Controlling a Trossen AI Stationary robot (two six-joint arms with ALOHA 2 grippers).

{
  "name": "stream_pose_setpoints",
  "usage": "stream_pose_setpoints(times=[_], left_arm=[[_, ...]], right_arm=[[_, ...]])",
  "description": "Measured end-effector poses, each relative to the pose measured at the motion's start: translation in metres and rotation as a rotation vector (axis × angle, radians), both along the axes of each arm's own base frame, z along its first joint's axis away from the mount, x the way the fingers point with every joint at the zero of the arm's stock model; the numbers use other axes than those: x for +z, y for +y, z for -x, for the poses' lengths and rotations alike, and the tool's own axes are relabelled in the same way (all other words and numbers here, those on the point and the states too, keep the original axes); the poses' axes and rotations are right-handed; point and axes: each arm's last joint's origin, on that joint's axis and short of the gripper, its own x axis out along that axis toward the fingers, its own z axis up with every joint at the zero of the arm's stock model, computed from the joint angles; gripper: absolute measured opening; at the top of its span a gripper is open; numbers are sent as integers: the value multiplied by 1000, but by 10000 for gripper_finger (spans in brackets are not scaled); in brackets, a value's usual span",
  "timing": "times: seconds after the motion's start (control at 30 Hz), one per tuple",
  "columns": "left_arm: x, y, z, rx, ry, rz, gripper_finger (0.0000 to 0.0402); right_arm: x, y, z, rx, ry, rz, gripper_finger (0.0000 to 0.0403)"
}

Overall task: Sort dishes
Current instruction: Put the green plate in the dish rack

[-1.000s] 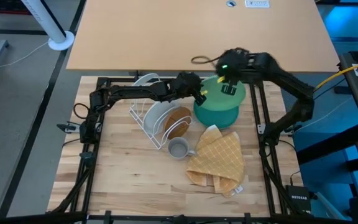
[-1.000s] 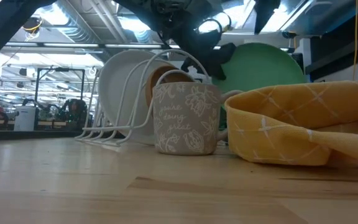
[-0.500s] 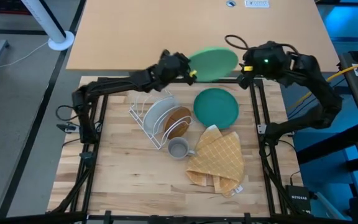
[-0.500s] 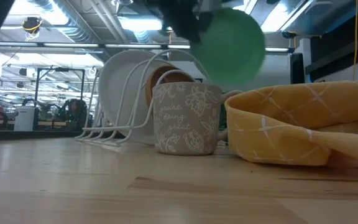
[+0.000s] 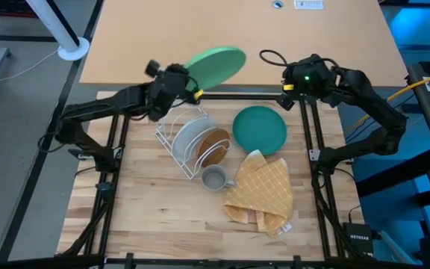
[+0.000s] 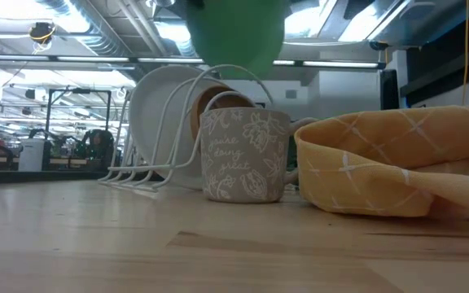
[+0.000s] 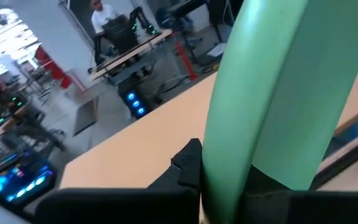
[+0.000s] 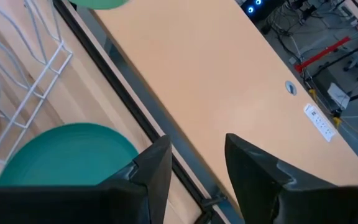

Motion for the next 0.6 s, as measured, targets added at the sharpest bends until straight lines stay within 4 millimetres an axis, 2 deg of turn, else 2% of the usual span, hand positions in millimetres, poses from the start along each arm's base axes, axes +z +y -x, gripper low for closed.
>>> stream_pose_setpoints(times=[0.2,0.6], left_arm=[[-9,-30,15,44,7,21,9],[-33,-62,37,78,-57,113,9]], right_arm=[[-15,-5,-13,20,6,14,154],[-49,-11,-28,37,76,-4,154]])
